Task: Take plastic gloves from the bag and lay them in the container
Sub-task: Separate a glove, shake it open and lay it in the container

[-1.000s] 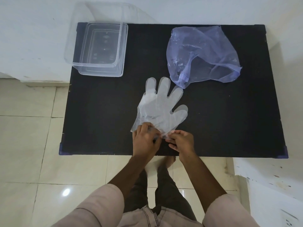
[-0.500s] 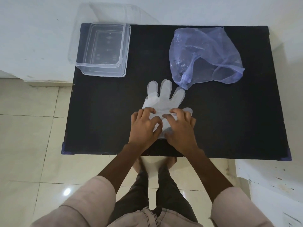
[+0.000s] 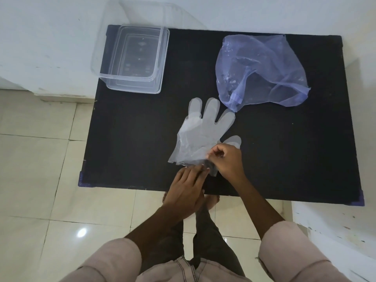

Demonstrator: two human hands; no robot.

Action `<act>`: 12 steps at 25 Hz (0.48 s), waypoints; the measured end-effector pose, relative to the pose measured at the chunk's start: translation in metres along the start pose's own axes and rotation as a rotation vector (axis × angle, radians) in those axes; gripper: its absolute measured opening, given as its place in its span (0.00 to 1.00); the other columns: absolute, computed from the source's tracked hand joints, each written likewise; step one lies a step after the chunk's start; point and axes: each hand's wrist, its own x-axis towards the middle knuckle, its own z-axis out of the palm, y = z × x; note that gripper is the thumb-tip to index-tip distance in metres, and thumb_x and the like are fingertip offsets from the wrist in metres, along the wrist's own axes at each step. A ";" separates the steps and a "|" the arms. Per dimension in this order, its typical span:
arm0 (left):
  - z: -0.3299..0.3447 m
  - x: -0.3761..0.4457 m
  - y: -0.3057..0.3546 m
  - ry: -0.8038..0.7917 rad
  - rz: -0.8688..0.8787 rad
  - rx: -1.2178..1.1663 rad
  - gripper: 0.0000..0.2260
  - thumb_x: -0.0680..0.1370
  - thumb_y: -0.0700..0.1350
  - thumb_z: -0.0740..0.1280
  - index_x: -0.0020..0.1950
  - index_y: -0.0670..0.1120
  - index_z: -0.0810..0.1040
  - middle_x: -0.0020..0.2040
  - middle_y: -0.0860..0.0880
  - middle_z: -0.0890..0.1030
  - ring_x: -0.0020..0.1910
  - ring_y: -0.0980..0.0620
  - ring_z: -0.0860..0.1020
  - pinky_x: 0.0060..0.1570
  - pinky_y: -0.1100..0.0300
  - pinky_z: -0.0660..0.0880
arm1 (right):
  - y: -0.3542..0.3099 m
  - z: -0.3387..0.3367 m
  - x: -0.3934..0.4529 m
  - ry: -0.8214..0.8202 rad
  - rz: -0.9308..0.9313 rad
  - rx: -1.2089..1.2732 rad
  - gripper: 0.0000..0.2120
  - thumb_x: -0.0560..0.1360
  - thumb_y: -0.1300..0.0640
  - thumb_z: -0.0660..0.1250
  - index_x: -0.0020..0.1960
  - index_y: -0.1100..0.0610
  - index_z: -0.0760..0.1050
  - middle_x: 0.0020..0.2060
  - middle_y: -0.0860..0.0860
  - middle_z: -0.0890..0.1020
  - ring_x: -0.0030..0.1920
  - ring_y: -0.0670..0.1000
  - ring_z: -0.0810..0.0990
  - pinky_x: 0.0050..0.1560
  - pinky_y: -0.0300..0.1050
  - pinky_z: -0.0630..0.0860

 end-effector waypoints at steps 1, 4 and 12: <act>0.000 0.002 -0.001 -0.001 0.021 0.036 0.26 0.73 0.50 0.70 0.69 0.45 0.70 0.65 0.44 0.77 0.63 0.42 0.77 0.65 0.47 0.66 | 0.001 0.001 0.000 -0.001 -0.006 0.000 0.02 0.72 0.60 0.73 0.42 0.59 0.81 0.36 0.47 0.80 0.36 0.41 0.77 0.41 0.25 0.69; 0.002 0.006 -0.006 0.002 0.040 0.093 0.26 0.73 0.51 0.70 0.68 0.44 0.71 0.66 0.44 0.77 0.64 0.42 0.76 0.66 0.48 0.62 | 0.005 0.001 0.001 0.001 -0.018 0.004 0.02 0.72 0.60 0.73 0.42 0.59 0.81 0.37 0.51 0.83 0.36 0.42 0.77 0.42 0.29 0.72; 0.003 0.005 -0.007 -0.144 -0.103 0.100 0.25 0.76 0.55 0.63 0.70 0.45 0.70 0.66 0.44 0.76 0.62 0.44 0.75 0.61 0.50 0.71 | 0.005 0.000 0.003 0.021 0.006 0.022 0.03 0.72 0.61 0.73 0.43 0.61 0.81 0.37 0.50 0.82 0.36 0.43 0.78 0.40 0.25 0.71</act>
